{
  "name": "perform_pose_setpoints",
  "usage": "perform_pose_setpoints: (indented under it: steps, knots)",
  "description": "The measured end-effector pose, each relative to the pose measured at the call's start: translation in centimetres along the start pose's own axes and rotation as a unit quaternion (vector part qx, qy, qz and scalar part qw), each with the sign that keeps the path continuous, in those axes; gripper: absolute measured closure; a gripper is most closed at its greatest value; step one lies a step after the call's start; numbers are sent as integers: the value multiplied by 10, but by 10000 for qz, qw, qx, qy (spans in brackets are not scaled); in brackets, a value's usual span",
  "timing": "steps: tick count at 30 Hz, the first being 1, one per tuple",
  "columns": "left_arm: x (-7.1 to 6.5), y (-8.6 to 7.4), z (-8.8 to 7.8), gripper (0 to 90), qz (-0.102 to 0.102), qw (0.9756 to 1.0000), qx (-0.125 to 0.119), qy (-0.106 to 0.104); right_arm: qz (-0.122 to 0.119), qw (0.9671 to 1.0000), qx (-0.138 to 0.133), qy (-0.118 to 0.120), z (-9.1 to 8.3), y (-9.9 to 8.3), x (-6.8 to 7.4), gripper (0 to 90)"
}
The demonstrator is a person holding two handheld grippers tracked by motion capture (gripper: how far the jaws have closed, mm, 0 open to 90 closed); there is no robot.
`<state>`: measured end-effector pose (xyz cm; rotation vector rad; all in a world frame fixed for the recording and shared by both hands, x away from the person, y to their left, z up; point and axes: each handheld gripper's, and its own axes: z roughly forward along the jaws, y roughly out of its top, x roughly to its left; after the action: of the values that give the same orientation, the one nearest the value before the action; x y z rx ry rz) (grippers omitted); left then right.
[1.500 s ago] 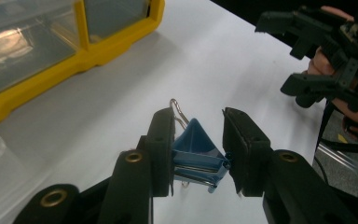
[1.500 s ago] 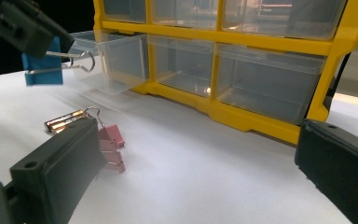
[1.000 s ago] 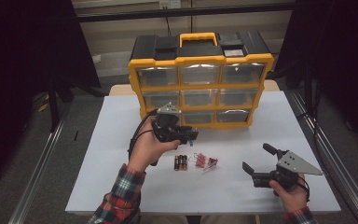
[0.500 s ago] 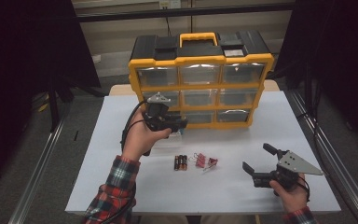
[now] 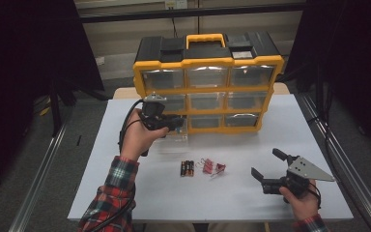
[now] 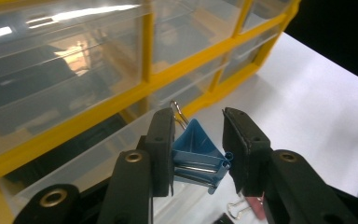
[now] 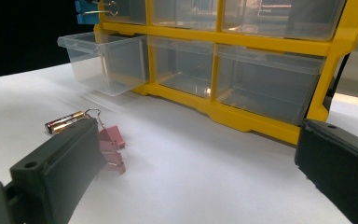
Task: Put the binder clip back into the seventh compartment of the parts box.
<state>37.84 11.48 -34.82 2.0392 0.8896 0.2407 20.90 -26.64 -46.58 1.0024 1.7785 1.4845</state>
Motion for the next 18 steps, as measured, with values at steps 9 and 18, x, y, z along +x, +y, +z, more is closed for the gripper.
perform_pose_setpoints:
  steps: [9, 18]
  knots:
    - [11, -6, 10, 642, -174, 9998, -17, 110, 5, 10000, -14, 13, 0, 0, 0, 0]
    - [9, -9, 12, 552, -319, 9994, -42, 85, 14, 10000, -10, 20, 0, 0, 0, 0]
